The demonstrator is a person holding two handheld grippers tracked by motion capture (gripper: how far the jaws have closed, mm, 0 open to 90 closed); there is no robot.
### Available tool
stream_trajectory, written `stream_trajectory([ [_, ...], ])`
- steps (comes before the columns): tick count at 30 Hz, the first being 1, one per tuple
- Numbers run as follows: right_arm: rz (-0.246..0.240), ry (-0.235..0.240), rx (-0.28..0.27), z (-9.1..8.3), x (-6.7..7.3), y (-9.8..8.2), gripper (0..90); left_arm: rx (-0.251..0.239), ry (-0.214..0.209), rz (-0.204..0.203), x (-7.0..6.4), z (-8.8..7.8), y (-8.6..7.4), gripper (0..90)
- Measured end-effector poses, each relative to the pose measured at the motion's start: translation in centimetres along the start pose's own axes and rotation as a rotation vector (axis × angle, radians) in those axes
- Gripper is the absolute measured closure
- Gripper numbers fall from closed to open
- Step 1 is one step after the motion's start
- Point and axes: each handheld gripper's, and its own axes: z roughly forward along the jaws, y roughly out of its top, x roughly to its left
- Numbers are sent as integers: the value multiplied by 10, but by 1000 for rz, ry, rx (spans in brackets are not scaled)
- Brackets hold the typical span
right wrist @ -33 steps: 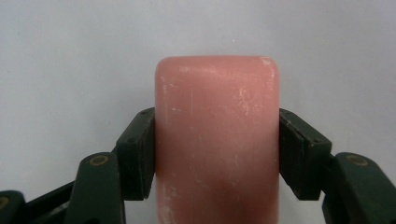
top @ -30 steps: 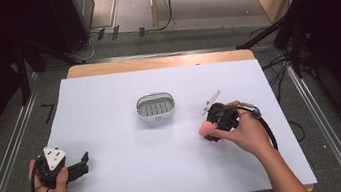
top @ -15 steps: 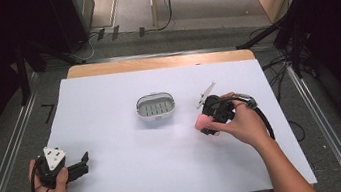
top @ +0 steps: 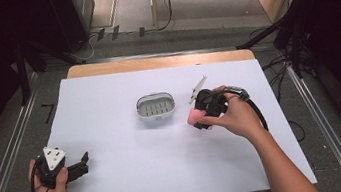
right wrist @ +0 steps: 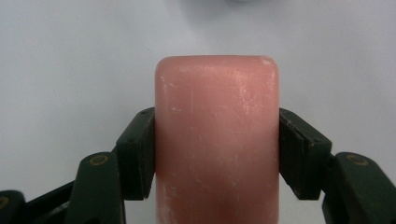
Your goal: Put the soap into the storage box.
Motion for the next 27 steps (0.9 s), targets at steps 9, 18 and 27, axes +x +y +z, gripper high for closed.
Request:
stream_trajectory([
  [9,-54,0,-21,-2,-1,17,385,0,-2,-2,0,0,0,55],
  [18,-111,9,-51,-5,-3,36,384,2,-2,-3,0,0,0,55],
  [27,-144,11,-59,-4,-3,52,384,3,-3,-3,0,0,0,56],
])
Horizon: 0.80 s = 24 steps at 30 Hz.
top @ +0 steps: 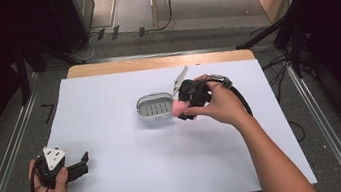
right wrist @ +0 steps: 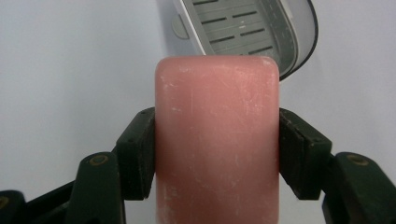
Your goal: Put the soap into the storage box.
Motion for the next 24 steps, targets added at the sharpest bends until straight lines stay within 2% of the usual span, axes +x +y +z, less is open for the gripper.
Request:
stream_trajectory([
  [4,-33,8,-12,0,-1,9,385,0,-2,-1,0,0,0,56],
  [6,-43,5,-12,1,-2,13,385,0,-1,-1,0,0,0,56],
  [7,-30,11,-7,1,-1,15,384,1,-2,0,0,0,0,56],
  [13,-66,12,-11,5,-3,23,384,0,-3,-1,0,0,0,56],
  [24,-80,39,-17,11,-7,38,385,0,-7,-1,0,0,0,56],
])
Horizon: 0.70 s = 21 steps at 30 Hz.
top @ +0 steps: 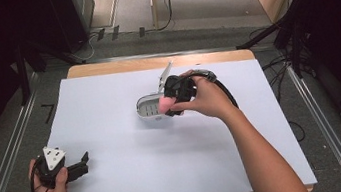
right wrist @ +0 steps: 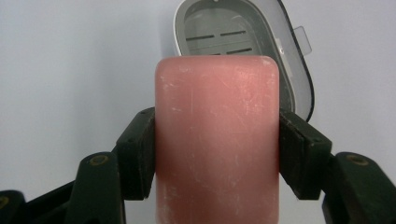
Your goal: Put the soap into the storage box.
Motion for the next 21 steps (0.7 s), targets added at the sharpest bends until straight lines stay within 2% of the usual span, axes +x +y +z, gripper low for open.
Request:
stream_trajectory([
  [6,-11,4,-9,2,-3,7,385,0,0,0,0,0,0,56],
  [14,-61,8,-5,10,-5,16,385,1,-2,0,0,0,0,56],
  [21,-83,11,2,19,-10,25,385,0,-4,-2,0,0,0,56],
])
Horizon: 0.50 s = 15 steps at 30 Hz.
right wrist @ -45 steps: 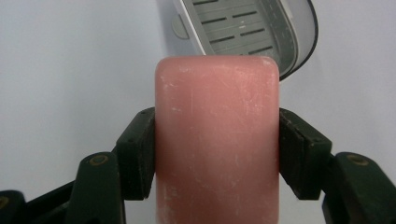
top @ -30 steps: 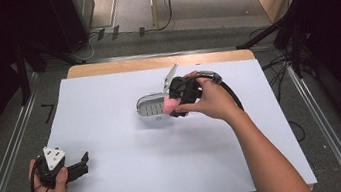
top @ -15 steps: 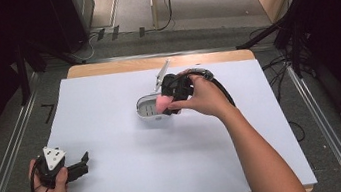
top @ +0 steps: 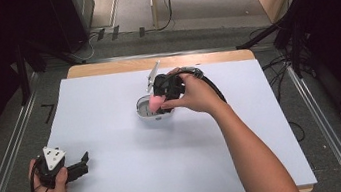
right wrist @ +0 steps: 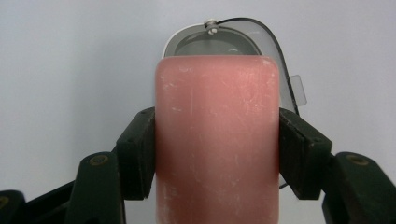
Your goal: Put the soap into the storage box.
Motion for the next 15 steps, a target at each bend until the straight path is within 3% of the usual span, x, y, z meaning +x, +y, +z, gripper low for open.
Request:
stream_trajectory([
  [5,-15,1,-1,5,-4,3,384,-12,0,-14,1,-1,0,56],
  [11,-35,-4,3,11,-9,8,384,-50,-8,-81,7,-5,-2,56],
  [15,-67,-6,7,14,-11,11,384,-51,-9,-73,7,-4,-2,56],
])
